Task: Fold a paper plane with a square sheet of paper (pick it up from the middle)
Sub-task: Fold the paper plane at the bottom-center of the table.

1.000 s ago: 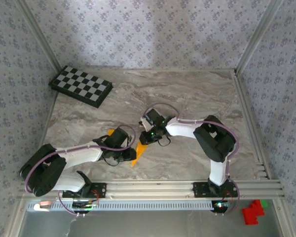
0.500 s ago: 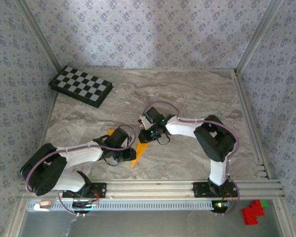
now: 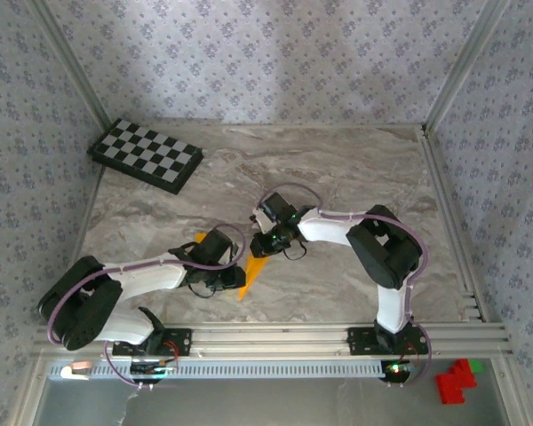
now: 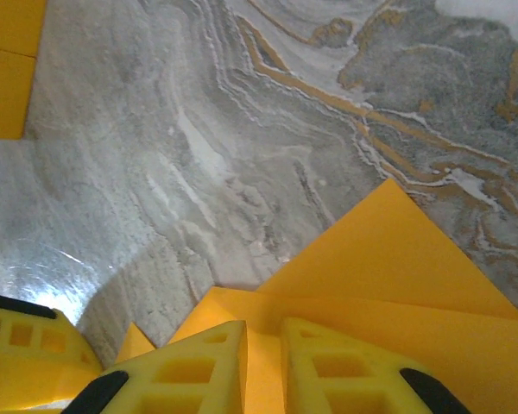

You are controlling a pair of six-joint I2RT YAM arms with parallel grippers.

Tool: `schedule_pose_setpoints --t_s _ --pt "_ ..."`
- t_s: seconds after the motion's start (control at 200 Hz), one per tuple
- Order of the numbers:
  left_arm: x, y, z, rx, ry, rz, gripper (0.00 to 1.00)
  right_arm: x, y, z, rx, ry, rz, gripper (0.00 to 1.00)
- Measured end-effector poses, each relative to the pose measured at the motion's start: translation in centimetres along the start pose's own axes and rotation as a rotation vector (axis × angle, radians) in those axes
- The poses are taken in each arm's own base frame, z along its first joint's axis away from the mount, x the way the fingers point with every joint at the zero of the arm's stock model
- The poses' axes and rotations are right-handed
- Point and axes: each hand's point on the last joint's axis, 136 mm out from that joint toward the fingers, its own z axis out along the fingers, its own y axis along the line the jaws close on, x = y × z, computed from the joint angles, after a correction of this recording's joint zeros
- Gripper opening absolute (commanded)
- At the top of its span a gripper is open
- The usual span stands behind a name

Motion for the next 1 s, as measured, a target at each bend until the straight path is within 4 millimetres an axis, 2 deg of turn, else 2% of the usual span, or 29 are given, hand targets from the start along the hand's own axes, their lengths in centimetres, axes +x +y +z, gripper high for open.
schedule_pose_setpoints --t_s 0.28,0.59,0.79,0.999 --pt "-0.1 -0.2 -0.2 0.007 -0.007 0.004 0.28 0.0 -0.2 0.2 -0.013 0.000 0.012 0.17" --pt "-0.5 -1.7 -1.8 0.054 -0.058 0.048 0.35 0.1 -0.4 0.4 -0.026 -0.013 0.017 0.16" --pt "-1.5 -3.6 -3.5 0.120 -0.122 0.092 0.22 0.1 -0.4 0.4 -0.028 -0.019 0.015 0.16" --pt "-2.4 -5.4 -3.2 0.173 -0.119 0.129 0.16 0.1 -0.4 0.4 -0.028 -0.019 0.015 0.16"
